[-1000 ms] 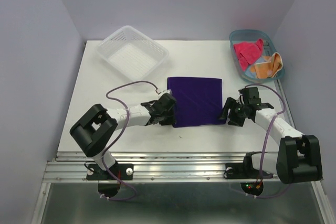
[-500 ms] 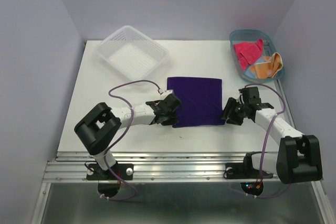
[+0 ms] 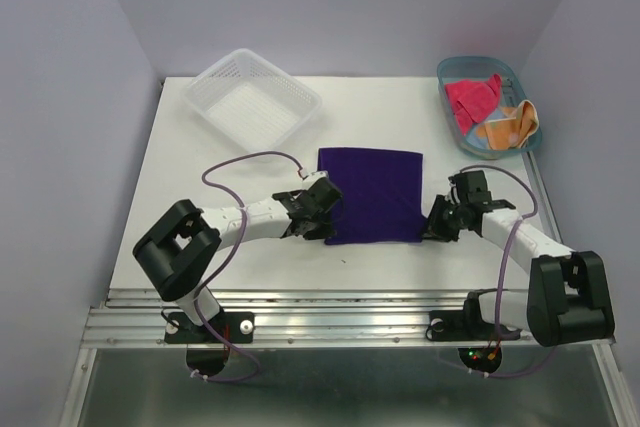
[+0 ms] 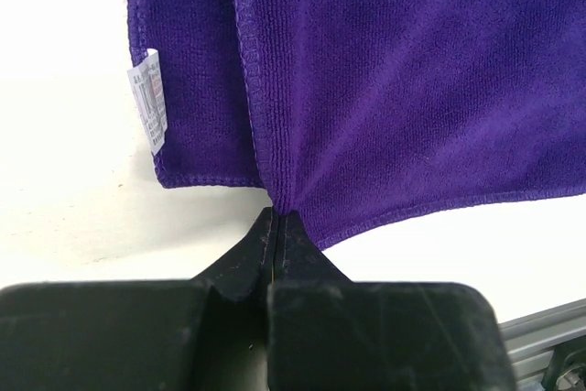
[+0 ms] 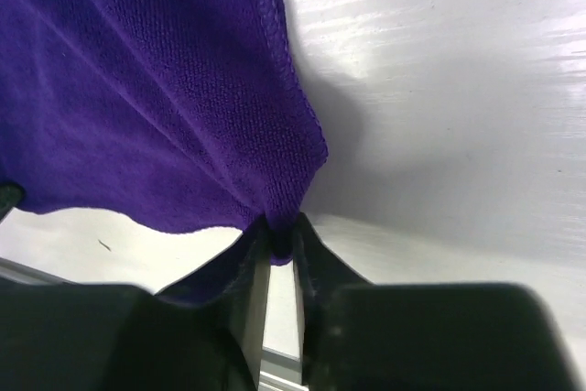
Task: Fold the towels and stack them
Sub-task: Fold the towel
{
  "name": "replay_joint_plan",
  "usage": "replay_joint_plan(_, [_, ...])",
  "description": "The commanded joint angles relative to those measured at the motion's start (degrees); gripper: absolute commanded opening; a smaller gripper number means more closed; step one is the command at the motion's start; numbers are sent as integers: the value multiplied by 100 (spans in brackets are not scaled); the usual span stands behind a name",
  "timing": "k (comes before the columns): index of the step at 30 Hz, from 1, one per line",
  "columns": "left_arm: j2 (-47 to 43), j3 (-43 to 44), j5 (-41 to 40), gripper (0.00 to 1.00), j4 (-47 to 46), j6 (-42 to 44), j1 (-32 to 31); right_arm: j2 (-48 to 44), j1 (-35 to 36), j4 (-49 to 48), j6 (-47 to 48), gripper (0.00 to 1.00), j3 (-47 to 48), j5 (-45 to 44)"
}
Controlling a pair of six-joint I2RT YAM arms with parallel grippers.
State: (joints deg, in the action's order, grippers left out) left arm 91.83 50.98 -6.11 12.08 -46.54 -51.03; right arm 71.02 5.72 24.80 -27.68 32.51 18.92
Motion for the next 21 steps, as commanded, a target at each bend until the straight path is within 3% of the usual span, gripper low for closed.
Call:
replay_joint_plan(1, [-288,-97,118,0,120,128,5,-123,105,-265,-132,11,-131,95])
replay_joint_plan(5, [-481,-106,145,0,111,251,84,-440,140,-2,-150,2,79,33])
replay_joint_plan(21, [-1299,-114,101,0,480,586,655,-414,834,649,-334,2,792,-362])
